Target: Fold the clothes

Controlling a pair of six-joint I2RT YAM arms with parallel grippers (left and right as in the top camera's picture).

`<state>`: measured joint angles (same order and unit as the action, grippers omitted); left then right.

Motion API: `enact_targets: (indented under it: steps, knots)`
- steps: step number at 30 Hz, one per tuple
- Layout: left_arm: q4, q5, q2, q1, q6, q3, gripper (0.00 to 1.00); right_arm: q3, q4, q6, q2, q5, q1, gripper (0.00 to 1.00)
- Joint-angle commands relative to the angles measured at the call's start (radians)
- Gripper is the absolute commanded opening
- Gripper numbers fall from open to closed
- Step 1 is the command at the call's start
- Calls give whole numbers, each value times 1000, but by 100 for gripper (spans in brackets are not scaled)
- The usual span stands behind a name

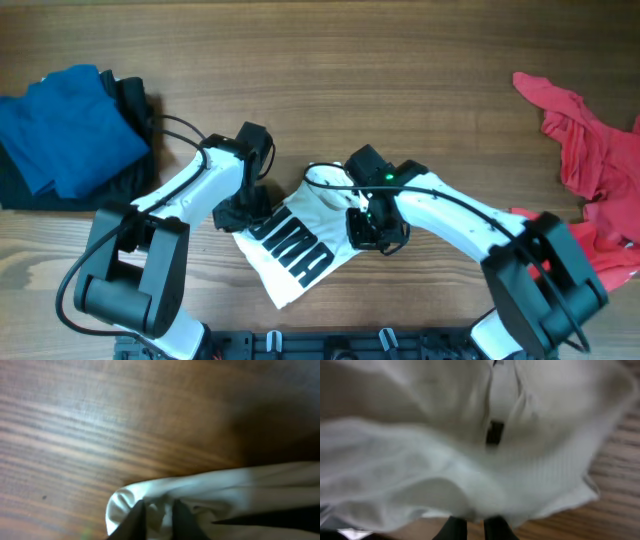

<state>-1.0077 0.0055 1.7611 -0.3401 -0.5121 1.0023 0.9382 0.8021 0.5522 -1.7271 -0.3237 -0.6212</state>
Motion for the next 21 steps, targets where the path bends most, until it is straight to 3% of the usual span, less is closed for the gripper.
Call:
enact_targets:
  steps: [1,10,14,21]
  knots:
    - [-53,15,8,-4,-21,-35,9,2,-32,-10,-48,103,0,12]
    - [-46,254,-2,-6,-10,-55,4,6,-189,-100,-51,272,93,9]
    - [-16,263,-32,-6,-21,-55,4,31,-221,-195,-50,272,154,13]
    - [79,232,-154,24,-16,-44,7,104,-106,-238,-26,276,182,17]
